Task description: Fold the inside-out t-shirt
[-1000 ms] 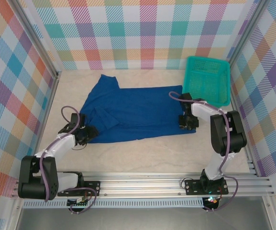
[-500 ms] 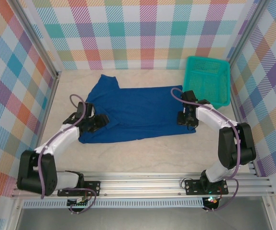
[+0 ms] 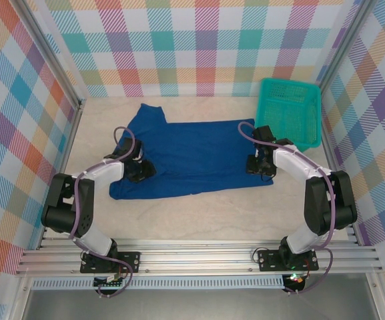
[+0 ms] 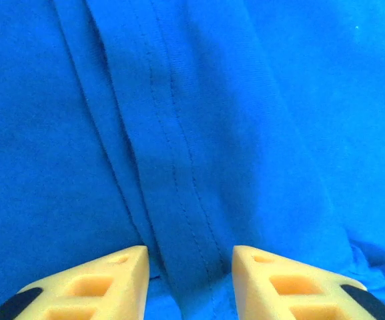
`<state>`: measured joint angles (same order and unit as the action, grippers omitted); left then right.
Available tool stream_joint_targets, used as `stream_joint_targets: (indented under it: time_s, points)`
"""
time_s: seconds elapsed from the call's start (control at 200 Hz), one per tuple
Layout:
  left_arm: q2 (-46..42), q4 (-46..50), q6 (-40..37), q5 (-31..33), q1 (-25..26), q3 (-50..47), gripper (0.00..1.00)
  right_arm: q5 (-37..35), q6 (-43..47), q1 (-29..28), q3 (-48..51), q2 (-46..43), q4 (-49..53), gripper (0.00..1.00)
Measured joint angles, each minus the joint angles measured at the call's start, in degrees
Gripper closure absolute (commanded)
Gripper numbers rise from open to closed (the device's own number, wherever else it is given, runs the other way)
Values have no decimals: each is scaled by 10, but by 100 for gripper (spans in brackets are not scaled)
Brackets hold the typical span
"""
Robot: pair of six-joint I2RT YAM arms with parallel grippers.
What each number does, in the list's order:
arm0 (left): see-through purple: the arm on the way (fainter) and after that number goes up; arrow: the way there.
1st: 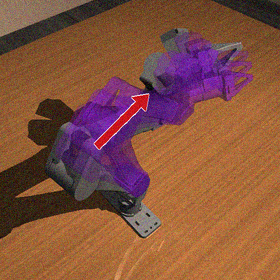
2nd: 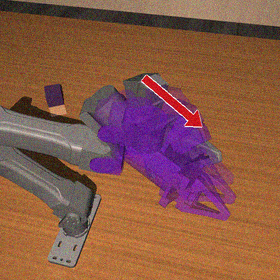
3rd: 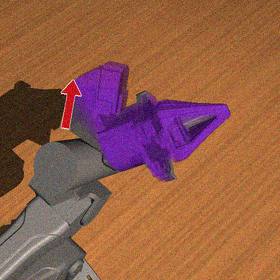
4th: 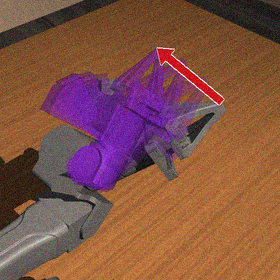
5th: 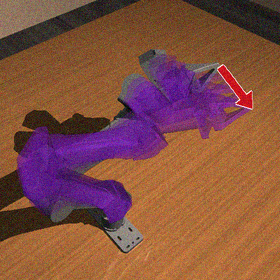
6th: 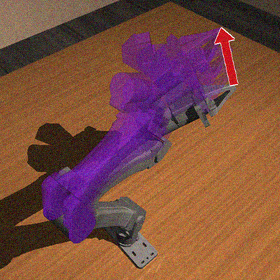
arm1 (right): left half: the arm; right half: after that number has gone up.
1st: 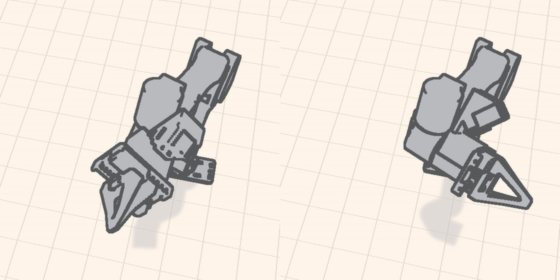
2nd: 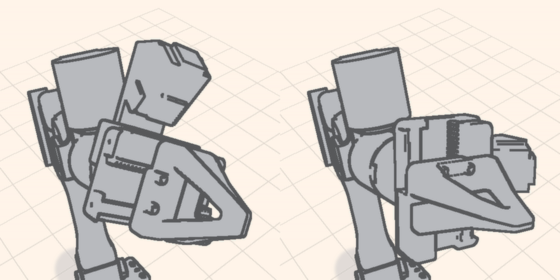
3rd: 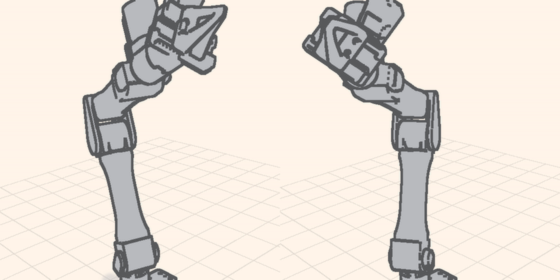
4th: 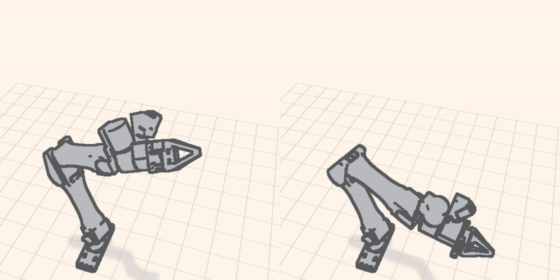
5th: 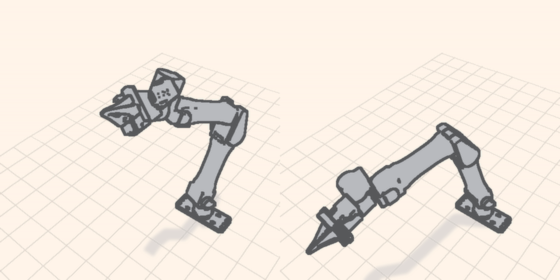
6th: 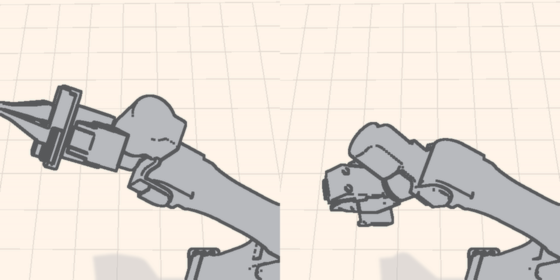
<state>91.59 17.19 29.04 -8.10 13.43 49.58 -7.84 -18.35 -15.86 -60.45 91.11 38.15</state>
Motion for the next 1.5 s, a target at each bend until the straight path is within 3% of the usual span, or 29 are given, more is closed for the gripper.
stream_joint_targets:
  time_s: [0.225,0.505,0.66,0.745,0.89,1.095,1.365,1.5]
  points:
    - [10,-14,-1,-1,0,14,89,0,0,0,0,0,-6,56]
    - [19,-23,0,-2,0,52,99,0,0,0,0,0,-8,56]
    - [46,-24,1,-4,3,111,98,0,4,0,0,0,-8,56]
    - [81,-25,0,-4,12,159,91,0,5,0,0,0,-8,56]
    - [167,-21,-9,-2,26,254,63,4,5,0,0,0,-8,56]
    - [199,3,-31,19,30,308,48,15,9,-3,0,0,-8,55]
    - [5,1,-39,57,23,102,43,59,18,-4,2,7,-26,51]
    - [-33,-5,-26,56,3,17,42,49,24,-4,-18,59,-11,52]
